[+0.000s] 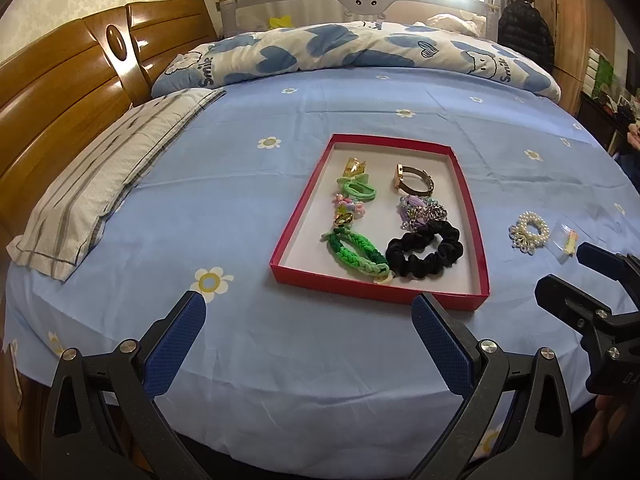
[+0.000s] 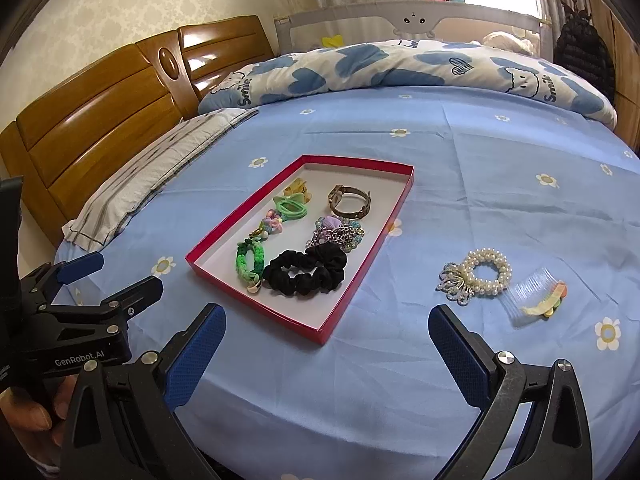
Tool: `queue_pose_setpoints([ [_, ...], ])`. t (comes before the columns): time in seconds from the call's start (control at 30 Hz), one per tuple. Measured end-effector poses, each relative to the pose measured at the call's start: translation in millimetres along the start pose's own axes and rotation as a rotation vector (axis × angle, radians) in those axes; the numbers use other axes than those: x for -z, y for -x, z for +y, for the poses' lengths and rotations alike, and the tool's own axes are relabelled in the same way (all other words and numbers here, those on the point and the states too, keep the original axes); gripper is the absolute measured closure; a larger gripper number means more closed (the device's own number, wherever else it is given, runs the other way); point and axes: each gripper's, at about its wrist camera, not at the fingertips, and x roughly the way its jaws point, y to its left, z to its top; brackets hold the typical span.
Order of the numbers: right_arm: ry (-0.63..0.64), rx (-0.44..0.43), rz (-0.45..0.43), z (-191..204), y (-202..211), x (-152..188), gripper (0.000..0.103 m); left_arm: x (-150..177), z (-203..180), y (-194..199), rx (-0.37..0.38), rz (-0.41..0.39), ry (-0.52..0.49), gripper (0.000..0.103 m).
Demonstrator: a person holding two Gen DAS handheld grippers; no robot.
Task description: Organize jewelry
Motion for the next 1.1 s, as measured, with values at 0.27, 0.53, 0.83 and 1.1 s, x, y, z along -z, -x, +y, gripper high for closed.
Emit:
queue_pose_setpoints([
  [0.27, 0.003, 0.001, 0.005, 2.6, -1.3, 0.6, 0.001, 0.2, 0.0, 0.1, 0.002, 0.0, 0.001, 0.0],
  [0.53, 0.006, -0.001, 0.007, 4.4, -2.5, 0.8, 0.001, -0.1, 1.8, 0.9, 0.005, 0.0, 0.004, 0.0],
  [0.83, 0.007, -0.002, 0.007, 4.1, -2.4, 1.3, 0.001, -0.4, 1.5, 1.2, 0.008, 0.003, 0.0, 0.0],
  [1.1, 0.007, -0.001, 0.009, 3.9, -2.2, 1.4, 0.001, 0.4, 2.8, -0.6, 0.008, 0.01, 0.008, 0.0],
])
